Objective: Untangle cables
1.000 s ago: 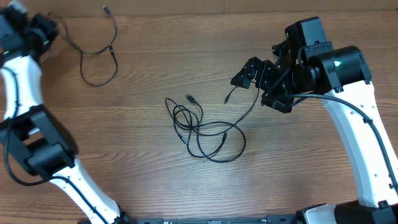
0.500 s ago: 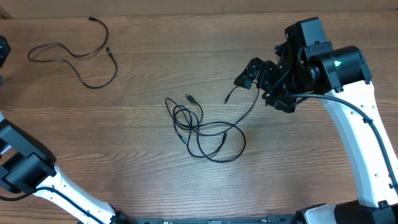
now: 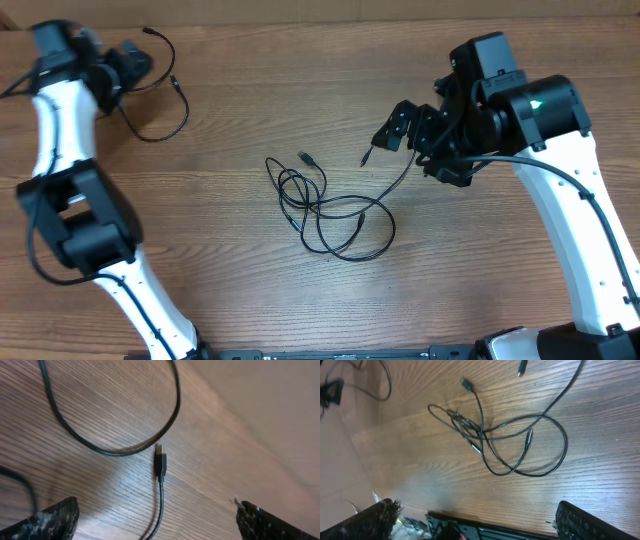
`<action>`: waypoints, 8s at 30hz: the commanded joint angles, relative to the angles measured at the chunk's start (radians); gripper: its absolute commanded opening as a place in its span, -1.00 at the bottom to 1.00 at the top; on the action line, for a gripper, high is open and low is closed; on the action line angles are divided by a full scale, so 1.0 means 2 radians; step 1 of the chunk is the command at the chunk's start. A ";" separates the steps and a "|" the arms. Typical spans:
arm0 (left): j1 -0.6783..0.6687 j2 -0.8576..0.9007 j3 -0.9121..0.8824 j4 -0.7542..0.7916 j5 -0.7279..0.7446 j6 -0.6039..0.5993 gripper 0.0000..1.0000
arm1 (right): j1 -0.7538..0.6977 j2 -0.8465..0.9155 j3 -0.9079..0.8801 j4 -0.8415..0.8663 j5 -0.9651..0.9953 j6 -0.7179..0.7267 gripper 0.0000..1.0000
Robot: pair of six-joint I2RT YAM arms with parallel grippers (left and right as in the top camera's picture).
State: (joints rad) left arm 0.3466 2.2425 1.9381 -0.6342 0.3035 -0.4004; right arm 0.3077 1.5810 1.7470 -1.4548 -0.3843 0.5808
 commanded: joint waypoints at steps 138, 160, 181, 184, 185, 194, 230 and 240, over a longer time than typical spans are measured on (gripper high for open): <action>-0.303 -0.036 0.276 -0.458 0.237 0.090 -0.92 | -0.041 0.000 -0.079 0.016 0.137 -0.011 1.00; -0.320 -0.232 0.335 0.140 0.367 -0.260 -0.92 | 0.023 0.000 -0.079 0.063 0.124 -0.010 1.00; -0.317 -0.229 0.334 -0.097 -0.071 -0.118 -0.92 | 0.023 0.000 -0.079 0.050 0.087 -0.048 1.00; -0.317 -0.229 0.334 -0.108 -0.060 -0.184 -0.92 | 0.023 0.000 -0.079 0.080 -0.002 -0.129 1.00; -0.317 -0.229 0.334 -0.121 -0.060 -0.204 -0.92 | 0.023 0.000 -0.079 0.089 -0.022 -0.145 1.00; -0.328 -0.228 0.334 -0.326 -0.113 -0.318 -0.91 | 0.025 -0.025 -0.021 0.160 -0.113 -0.228 1.00; -0.303 -0.228 0.334 -0.271 0.014 -0.509 -0.92 | 0.142 0.026 -0.021 0.325 -0.031 -0.206 0.29; -0.271 -0.228 0.334 -0.271 0.018 -0.515 -0.92 | 0.137 0.026 -0.021 0.325 -0.031 -0.188 -0.54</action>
State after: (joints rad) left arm -0.2005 1.7935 2.5980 -1.1812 0.3275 -1.4147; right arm 0.5838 1.6337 1.6829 -0.8089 -0.4507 0.1883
